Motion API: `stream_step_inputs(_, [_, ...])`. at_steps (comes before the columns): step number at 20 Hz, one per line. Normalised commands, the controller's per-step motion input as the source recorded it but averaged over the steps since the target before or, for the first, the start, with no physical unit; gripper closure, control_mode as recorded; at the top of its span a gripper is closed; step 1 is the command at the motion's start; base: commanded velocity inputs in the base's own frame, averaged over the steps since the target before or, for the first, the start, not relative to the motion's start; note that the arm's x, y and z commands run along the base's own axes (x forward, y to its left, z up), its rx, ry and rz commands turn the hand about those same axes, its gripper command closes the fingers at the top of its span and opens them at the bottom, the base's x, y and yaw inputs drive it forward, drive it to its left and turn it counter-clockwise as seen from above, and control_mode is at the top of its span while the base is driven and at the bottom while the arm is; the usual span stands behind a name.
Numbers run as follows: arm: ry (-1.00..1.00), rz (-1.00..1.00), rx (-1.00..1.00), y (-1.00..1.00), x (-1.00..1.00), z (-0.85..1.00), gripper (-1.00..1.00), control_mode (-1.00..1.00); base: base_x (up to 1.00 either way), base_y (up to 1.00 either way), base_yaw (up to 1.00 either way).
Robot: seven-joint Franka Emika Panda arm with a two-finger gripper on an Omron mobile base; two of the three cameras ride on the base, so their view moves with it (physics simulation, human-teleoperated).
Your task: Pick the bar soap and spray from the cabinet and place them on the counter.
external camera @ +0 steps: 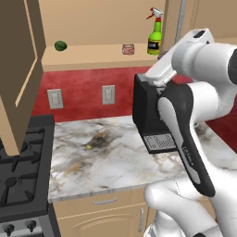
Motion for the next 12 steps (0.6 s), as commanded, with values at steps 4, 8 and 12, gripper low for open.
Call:
stream_step_inputs(4, [0.05,-0.1,-0.23,0.1,0.48,-0.02,1.0,-1.0,0.0,0.0,0.0])
stream_step_inputs(8, [0.06,-0.12,-0.25,0.07,0.52,-0.04,1.0,-1.0,0.0,0.0,0.0])
stream_step_inputs(12, [0.07,-0.14,-0.26,0.04,0.49,-0.06,1.0,-1.0,0.0,0.0,0.0])
